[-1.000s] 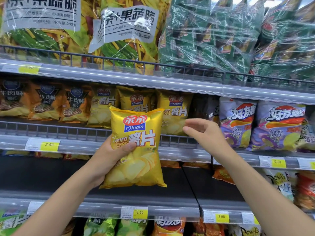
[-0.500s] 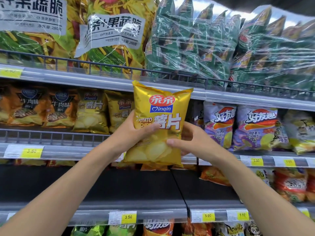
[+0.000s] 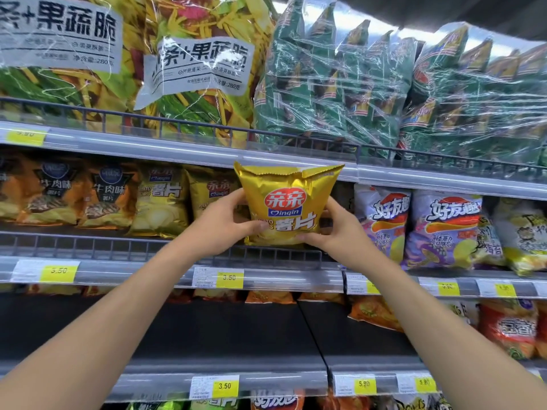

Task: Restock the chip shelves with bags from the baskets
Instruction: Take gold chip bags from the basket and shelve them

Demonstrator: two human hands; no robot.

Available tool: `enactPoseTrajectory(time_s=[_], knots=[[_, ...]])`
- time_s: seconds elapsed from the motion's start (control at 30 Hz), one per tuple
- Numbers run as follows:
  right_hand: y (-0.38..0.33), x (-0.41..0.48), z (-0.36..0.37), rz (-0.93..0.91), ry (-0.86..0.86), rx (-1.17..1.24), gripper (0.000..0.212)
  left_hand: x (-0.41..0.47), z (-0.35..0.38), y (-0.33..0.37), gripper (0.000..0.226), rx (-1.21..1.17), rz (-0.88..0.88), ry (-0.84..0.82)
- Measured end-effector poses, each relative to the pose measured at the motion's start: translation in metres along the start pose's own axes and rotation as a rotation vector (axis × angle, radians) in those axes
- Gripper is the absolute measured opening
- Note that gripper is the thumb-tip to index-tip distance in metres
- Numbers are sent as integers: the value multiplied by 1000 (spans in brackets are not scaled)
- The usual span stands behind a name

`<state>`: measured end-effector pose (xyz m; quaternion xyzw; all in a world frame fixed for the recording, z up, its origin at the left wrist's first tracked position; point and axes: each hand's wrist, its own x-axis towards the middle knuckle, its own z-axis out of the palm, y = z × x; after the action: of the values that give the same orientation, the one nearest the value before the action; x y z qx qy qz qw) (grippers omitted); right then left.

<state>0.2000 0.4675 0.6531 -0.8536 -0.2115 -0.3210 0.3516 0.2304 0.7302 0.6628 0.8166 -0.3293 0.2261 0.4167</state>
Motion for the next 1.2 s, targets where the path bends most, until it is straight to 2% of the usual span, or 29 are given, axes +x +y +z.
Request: enactPoseTrajectory(time_s=[0.2, 0.3, 0.4, 0.47, 0.53, 0.67, 0.8, 0.97, 1.07, 1.2], knots=[[20, 10, 21, 92, -24, -52, 65, 7, 21, -24, 63, 111, -67, -15], [25, 9, 27, 137, -35, -64, 79, 6, 30, -29, 79, 169, -68, 71], [28, 3, 27, 114, 116, -8, 120, 0, 32, -32, 104, 199, -1, 275], [27, -1, 25, 45, 226, -16, 129, -3, 30, -32, 110, 246, 107, 367], [25, -3, 24, -29, 275, -24, 129, -3, 27, -29, 105, 302, 183, 386], [22, 0, 26, -109, 277, -23, 121, 3, 28, -31, 89, 348, 194, 354], [24, 2, 31, -118, 233, -25, 111, 5, 32, -36, 89, 321, 166, 313], [24, 5, 34, -68, 185, -14, 122, 11, 32, -35, 109, 284, 96, 230], [28, 5, 37, -14, 136, 20, 128, 16, 33, -36, 117, 188, -50, 168], [38, 5, 41, 27, 82, 76, 127, 26, 32, -48, 84, 253, -150, 1]])
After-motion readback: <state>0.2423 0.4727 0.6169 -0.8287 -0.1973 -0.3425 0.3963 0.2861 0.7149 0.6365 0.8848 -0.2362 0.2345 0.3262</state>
